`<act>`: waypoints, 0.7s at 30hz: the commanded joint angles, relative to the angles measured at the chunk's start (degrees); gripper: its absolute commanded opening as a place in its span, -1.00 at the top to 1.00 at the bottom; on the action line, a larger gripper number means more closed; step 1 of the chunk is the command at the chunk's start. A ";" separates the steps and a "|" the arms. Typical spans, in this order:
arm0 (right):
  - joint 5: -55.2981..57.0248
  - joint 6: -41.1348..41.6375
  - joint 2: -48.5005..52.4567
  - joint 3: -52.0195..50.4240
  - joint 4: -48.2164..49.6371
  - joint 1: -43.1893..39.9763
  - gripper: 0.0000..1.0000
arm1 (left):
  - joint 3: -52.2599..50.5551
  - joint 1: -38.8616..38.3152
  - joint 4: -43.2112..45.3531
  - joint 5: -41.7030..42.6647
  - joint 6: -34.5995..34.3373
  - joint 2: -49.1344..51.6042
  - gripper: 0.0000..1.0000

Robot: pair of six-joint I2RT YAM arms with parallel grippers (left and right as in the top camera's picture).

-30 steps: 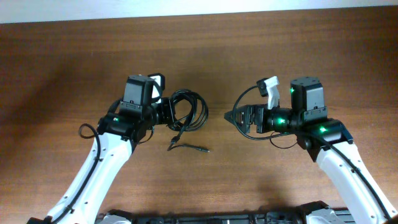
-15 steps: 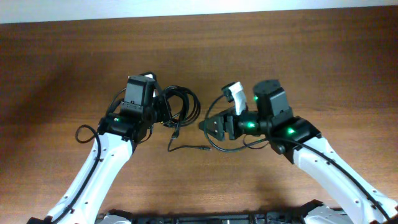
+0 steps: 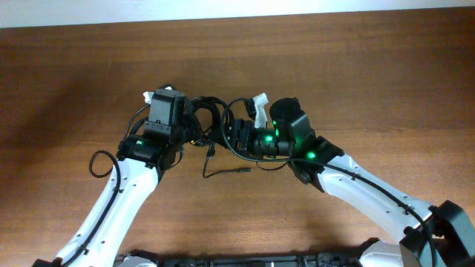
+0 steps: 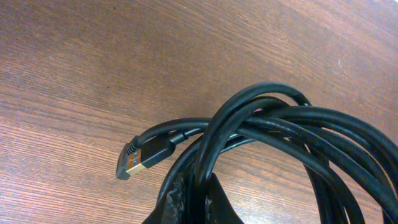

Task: Untangle cables

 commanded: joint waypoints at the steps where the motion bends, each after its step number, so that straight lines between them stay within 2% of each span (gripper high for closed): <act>1: 3.74 1.33 0.17 0.68 0.83 1.51 -0.32 | 1.49 -0.04 0.87 0.50 -2.45 -1.31 1.00; 3: 5.66 1.33 0.48 0.68 0.85 2.40 -0.31 | 1.49 -0.04 0.87 0.72 -5.01 -1.31 1.00; 5: 7.69 1.31 0.96 0.68 0.83 3.54 -0.16 | 1.49 -0.02 0.85 0.68 -6.47 -1.31 1.00; 8: 10.60 1.11 2.93 0.68 -0.04 5.75 0.07 | 1.49 -0.02 0.81 0.68 -13.77 -1.31 1.00; 12: 12.55 0.66 4.68 0.68 -5.55 6.38 0.20 | 1.49 -0.02 0.81 0.70 -17.38 -1.31 1.00; 13: 13.11 0.39 4.96 0.68 -6.10 6.36 0.26 | 1.49 -0.02 0.81 0.72 -17.38 -1.31 1.00; 15: 13.33 -3.58 5.05 0.68 -6.05 6.21 0.83 | 1.49 -0.02 0.61 1.20 -17.31 -1.31 1.00; 16: 13.31 -4.13 4.98 0.68 -6.05 6.19 0.92 | 1.49 -0.02 0.63 1.44 -16.96 -1.31 1.00; 19: 12.20 -4.13 4.94 0.68 -6.05 6.10 0.92 | 1.49 -0.02 0.63 1.57 -11.67 -1.31 1.00; 21: 7.89 -4.17 4.66 0.68 -6.03 5.11 0.92 | 1.49 -0.02 0.63 1.57 -4.92 -1.31 1.00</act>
